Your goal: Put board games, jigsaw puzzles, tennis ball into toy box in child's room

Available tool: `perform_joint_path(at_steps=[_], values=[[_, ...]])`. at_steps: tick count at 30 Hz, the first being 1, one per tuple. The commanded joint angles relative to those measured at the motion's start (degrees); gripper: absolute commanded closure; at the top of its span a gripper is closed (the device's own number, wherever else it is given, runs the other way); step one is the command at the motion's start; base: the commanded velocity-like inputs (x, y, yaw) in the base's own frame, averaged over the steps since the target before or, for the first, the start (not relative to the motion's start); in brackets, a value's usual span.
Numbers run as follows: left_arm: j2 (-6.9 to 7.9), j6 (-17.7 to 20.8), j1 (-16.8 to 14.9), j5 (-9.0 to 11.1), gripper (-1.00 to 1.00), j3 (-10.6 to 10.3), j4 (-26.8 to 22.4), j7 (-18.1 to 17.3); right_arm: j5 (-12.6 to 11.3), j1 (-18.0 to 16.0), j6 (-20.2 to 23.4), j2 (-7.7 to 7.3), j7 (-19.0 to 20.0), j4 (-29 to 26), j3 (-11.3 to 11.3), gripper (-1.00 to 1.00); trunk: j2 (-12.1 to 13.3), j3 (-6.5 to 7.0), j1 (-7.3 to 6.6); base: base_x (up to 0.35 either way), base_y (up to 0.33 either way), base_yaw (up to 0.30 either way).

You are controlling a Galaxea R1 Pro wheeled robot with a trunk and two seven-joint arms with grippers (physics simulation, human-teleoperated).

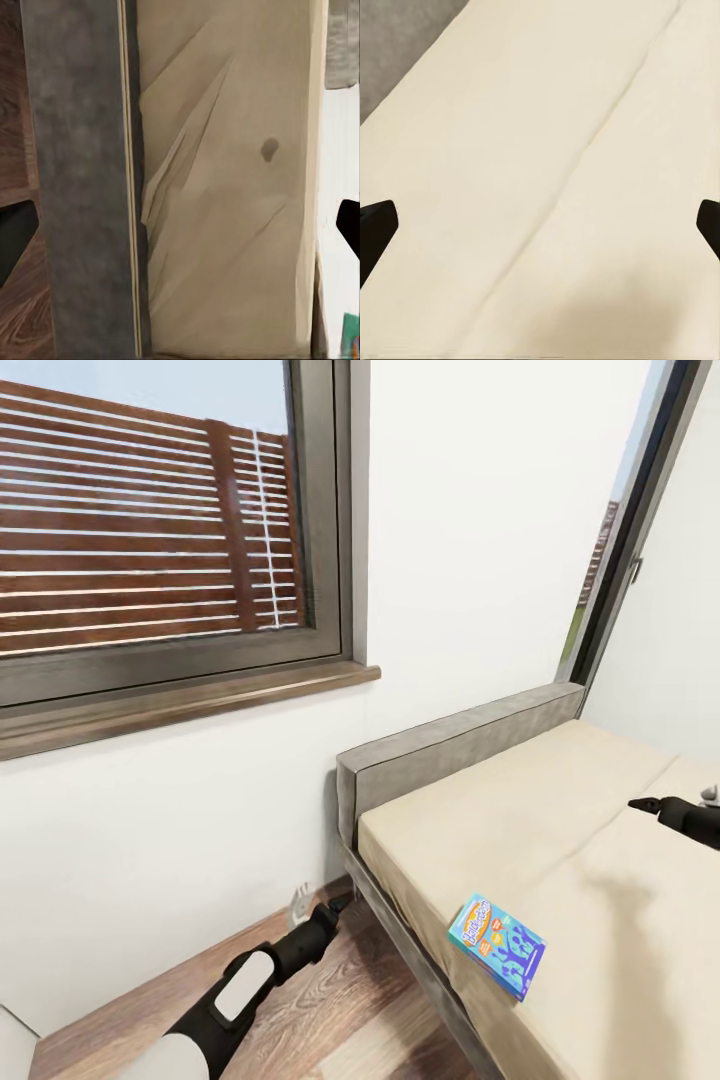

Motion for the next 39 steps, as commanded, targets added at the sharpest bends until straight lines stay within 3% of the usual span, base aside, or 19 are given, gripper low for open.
perform_joint_path(at_steps=[1, 8, 18, 30, 39], values=[[-0.09, 0.08, -0.09, 0.44, -1.00, -0.16, 0.40, -1.40, -0.18, 0.42, 0.30, 0.03, 0.72, -0.63, -0.08, -1.00, -0.02, -0.05, -0.01, 0.000, 0.000, 0.000], [-0.38, -0.08, 0.19, 0.38, -1.00, -0.33, 1.34, -7.85, -0.09, 2.08, 0.30, 0.18, 3.59, -4.00, -0.03, -1.00, -0.02, -0.05, -0.01, 0.000, 0.000, 0.000], [-0.80, 0.21, 0.87, 0.63, -1.00, -0.34, 1.87, -13.13, -0.11, 3.41, 0.30, 0.24, 4.78, -6.31, 0.02, -1.00, -0.02, -0.05, -0.01, 0.000, 0.000, -0.001], [-2.99, 0.42, 1.00, 0.64, -1.00, -0.44, 1.99, -13.51, -0.09, 3.76, 0.30, 0.31, 5.04, -7.14, 0.07, -1.00, -0.02, -0.05, -0.01, 0.000, 0.000, -0.121], [-4.21, 0.83, 0.92, 0.63, -1.00, -0.46, 1.77, -9.02, -0.11, 3.82, 0.30, 0.32, 5.09, -7.27, 0.08, -1.00, -0.02, -0.05, -0.01, 0.000, 0.000, -0.240]])
